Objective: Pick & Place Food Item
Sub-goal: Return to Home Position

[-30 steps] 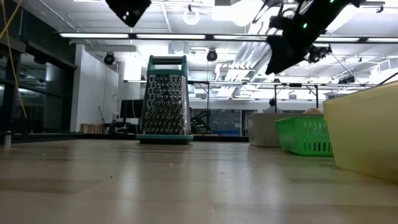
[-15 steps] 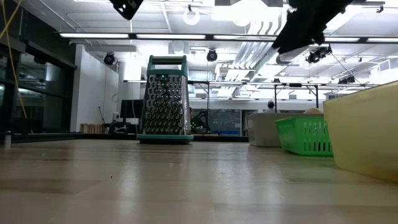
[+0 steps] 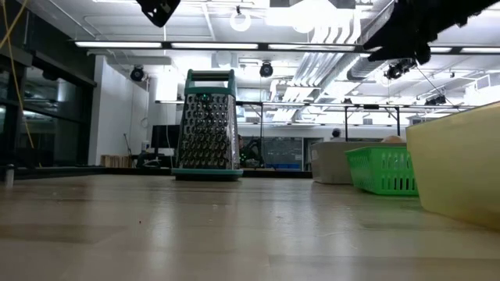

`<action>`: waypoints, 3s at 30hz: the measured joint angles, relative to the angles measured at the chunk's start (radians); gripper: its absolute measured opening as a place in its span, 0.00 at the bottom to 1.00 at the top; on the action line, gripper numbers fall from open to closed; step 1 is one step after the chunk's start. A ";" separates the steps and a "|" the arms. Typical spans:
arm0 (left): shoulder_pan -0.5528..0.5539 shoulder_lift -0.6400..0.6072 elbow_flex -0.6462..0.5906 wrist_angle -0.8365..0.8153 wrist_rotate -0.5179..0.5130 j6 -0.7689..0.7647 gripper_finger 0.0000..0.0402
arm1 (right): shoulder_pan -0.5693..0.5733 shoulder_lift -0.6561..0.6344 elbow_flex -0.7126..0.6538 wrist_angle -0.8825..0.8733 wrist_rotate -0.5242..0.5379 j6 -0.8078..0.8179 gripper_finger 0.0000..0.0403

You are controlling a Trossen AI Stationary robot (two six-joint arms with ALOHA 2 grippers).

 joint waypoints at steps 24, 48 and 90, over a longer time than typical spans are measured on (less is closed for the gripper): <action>0.000 0.000 0.000 0.000 0.000 -0.028 0.37 | 0.000 -0.423 -0.290 0.156 -0.018 -0.012 0.43; 0.000 0.000 0.000 0.000 0.003 -0.028 0.37 | 0.000 -0.599 -0.560 0.424 -0.232 -0.064 0.43; 0.000 0.001 0.000 -0.004 0.005 -0.027 0.37 | 0.000 -0.555 -0.570 0.273 -0.482 -0.047 0.43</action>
